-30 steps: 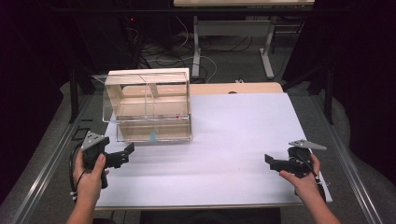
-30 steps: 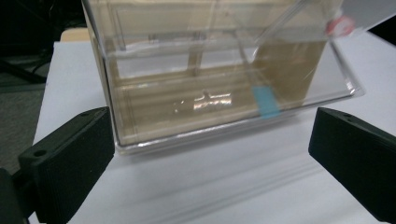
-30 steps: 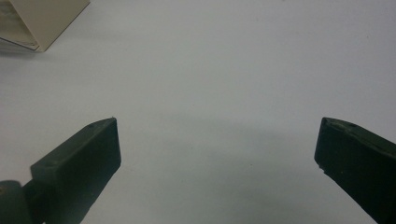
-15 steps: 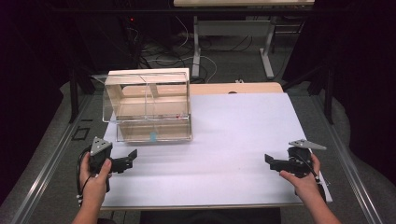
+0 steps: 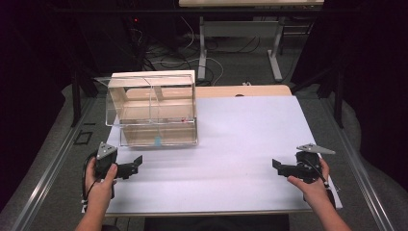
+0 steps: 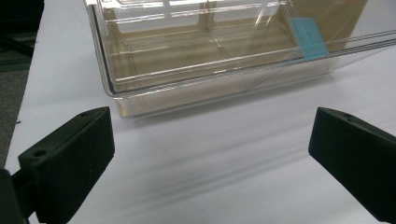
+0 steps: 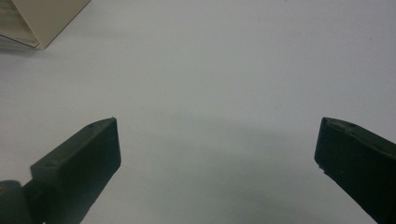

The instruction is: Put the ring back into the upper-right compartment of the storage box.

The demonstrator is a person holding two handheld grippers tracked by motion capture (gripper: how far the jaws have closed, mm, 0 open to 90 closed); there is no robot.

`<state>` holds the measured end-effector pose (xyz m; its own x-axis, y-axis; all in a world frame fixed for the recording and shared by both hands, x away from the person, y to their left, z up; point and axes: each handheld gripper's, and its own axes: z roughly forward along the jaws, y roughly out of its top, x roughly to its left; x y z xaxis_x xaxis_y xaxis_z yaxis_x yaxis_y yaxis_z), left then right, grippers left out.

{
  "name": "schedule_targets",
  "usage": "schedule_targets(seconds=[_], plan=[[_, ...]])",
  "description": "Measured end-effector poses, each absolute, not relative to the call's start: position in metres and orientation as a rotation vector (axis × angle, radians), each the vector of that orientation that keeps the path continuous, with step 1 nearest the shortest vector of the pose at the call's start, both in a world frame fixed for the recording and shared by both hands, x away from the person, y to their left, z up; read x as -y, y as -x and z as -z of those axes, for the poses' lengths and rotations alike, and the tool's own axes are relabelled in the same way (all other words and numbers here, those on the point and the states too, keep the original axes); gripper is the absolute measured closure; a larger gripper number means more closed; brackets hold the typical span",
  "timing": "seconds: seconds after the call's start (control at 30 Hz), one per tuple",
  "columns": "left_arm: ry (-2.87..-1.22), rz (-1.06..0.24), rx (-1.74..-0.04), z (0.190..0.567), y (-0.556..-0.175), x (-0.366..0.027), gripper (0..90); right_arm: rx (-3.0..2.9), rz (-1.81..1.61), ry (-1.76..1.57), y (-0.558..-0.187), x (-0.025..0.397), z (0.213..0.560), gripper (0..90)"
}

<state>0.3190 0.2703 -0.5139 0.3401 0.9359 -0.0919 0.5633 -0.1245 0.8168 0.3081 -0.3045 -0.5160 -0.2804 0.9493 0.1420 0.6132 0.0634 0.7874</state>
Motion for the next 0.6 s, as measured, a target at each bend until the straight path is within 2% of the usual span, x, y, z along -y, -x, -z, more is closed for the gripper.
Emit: schedule_targets(seconds=[0.6], plan=[[-1.827, -0.607, -1.362, 0.5176, -0.3254, -0.2689, 0.5, -1.933, -1.094, -1.582, -0.3098, 0.3051, 0.5187, 0.0]])
